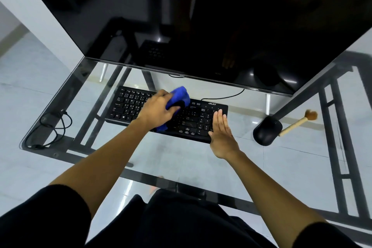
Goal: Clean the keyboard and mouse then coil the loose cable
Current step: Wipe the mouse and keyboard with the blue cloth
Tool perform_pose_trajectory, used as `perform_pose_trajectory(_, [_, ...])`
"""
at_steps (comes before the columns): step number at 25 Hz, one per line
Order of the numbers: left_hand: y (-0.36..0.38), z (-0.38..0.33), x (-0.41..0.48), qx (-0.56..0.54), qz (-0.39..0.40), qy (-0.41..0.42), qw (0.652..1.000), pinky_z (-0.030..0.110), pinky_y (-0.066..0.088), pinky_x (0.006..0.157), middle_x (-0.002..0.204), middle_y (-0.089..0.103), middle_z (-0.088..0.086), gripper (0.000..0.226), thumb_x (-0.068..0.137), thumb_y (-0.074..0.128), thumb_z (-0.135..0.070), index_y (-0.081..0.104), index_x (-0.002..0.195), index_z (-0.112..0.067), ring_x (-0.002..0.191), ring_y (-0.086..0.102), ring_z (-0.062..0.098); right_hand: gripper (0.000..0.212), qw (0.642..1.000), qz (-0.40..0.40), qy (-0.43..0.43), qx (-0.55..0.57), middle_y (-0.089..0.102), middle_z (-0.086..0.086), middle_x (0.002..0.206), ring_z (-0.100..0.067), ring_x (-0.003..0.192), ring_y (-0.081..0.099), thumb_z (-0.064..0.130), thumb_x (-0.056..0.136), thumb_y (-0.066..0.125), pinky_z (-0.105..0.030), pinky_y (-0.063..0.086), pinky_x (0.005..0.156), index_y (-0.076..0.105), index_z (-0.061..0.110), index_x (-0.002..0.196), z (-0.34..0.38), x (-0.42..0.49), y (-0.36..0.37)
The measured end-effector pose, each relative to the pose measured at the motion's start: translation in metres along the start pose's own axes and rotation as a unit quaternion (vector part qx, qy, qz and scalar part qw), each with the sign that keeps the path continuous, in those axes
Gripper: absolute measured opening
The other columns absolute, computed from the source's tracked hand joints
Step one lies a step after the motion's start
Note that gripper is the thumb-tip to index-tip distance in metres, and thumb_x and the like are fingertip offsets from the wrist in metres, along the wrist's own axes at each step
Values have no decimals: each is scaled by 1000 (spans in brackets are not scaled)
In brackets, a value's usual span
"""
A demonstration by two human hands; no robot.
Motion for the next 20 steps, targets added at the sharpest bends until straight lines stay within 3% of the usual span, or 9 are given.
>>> perform_pose_trajectory(1, [-5,1,0,-84,-41,-47,994,37,44,95,111,59,13,39,87,63,-35,60,118,-10,101,58,31,64,1000,-1,0,0,-30,2,154,-14,142,-26,18,102,24,-33,-3,120,-22,14,146,0,0,0])
perform_pose_trajectory(3, [-14,-2,-2,-257,-95,-152,950,26,49,80,90,65,6,30,84,68,-35,63,104,-12,84,61,21,64,1000,3,0,2,-31,3,153,-14,142,-26,17,102,24,-33,-3,120,-22,14,146,0,0,0])
perform_pose_trajectory(4, [-16,-6,-4,-303,-112,-183,928,19,48,73,83,65,0,29,82,70,-36,62,102,-16,79,61,16,64,1000,5,1,4,-31,3,153,-14,142,-26,17,102,24,-34,-3,120,-23,14,145,1,0,-1])
perform_pose_trajectory(5, [-18,-11,-6,-295,-123,-190,928,17,46,71,83,65,-3,32,80,72,-38,61,104,-19,77,61,14,64,1000,5,0,4,-31,3,153,-14,142,-26,17,102,24,-34,-3,120,-23,14,145,1,0,0])
perform_pose_trajectory(7, [-11,-24,-10,-163,-108,-149,969,28,48,81,98,63,4,40,81,68,-44,58,116,-26,88,62,22,64,1000,1,3,1,-31,3,153,-14,142,-26,17,102,25,-35,-2,121,-22,14,146,1,0,0])
perform_pose_trajectory(9, [5,-40,-15,-6,-45,-93,995,39,46,91,116,53,11,49,87,57,-50,50,131,-30,102,57,32,64,1000,1,4,-2,-30,2,154,-14,142,-25,18,102,25,-35,-1,121,-22,14,146,1,1,0])
perform_pose_trajectory(13, [38,-55,-28,220,48,-33,974,45,37,97,138,34,12,64,92,40,-55,16,147,-36,113,45,36,64,1000,0,8,5,-30,4,154,-12,142,-25,18,102,25,-33,-2,120,-22,16,146,2,0,-1])
perform_pose_trajectory(16, [39,-50,-34,240,67,-40,968,49,37,95,142,27,10,71,91,39,-54,2,149,-35,114,43,36,64,1000,3,9,13,-31,6,153,-10,142,-26,18,102,24,-32,-3,119,-22,17,146,1,-1,-2])
perform_pose_trajectory(20, [28,-37,-26,229,59,8,972,45,36,101,142,37,6,62,93,44,-40,19,149,-29,118,44,33,64,1000,6,8,12,-30,6,154,-10,142,-25,18,102,24,-33,-3,119,-22,17,146,1,-2,-2])
Point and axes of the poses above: each hand's wrist, its own x-axis towards the middle knuckle, its own y-axis out of the palm, z = x × y, the point moved 1 cm from there along x, towards the middle knuckle
